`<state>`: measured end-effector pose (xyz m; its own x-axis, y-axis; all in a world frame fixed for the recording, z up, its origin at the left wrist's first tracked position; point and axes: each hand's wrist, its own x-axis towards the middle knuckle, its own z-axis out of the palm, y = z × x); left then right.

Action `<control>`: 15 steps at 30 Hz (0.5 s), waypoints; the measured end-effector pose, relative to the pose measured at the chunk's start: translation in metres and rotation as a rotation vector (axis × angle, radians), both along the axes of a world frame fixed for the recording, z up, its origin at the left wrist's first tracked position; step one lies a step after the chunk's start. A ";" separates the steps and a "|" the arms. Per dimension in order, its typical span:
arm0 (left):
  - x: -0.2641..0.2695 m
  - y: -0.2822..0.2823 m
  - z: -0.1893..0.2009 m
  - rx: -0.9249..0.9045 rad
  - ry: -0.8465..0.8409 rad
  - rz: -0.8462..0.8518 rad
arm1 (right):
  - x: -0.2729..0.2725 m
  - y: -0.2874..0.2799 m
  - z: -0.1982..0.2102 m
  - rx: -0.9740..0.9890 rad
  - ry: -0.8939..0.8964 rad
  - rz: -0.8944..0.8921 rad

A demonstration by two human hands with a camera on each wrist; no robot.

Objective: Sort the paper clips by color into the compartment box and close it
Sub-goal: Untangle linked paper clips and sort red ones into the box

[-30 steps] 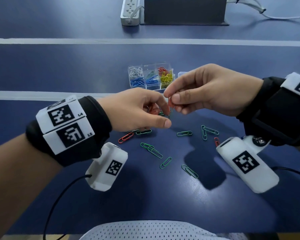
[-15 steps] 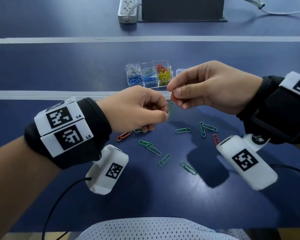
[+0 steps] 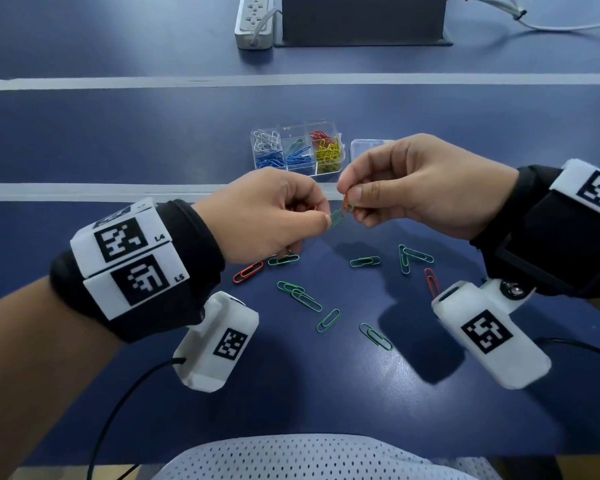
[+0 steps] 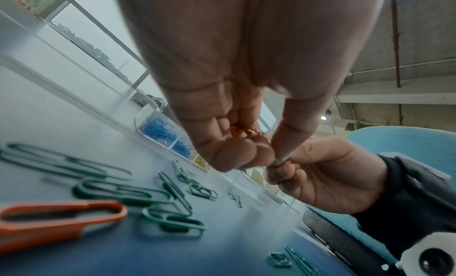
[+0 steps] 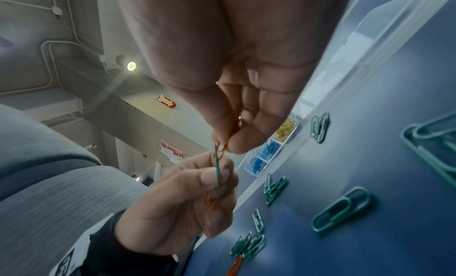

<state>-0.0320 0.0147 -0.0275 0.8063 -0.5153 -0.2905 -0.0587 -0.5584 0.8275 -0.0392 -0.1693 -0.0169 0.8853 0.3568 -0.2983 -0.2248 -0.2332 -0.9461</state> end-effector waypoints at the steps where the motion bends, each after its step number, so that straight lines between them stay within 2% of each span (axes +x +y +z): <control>1: 0.000 -0.001 0.001 -0.008 -0.008 0.009 | 0.000 0.001 0.000 0.001 -0.010 0.002; 8: 0.002 -0.004 0.004 -0.014 -0.079 0.040 | 0.003 -0.002 0.006 0.028 -0.053 -0.010; 15: 0.002 -0.003 0.005 -0.082 -0.036 0.009 | -0.004 0.001 0.002 0.001 -0.127 -0.064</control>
<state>-0.0305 0.0114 -0.0227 0.8200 -0.5292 -0.2179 -0.0851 -0.4893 0.8680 -0.0430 -0.1683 -0.0151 0.9369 0.2983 -0.1823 -0.1180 -0.2209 -0.9681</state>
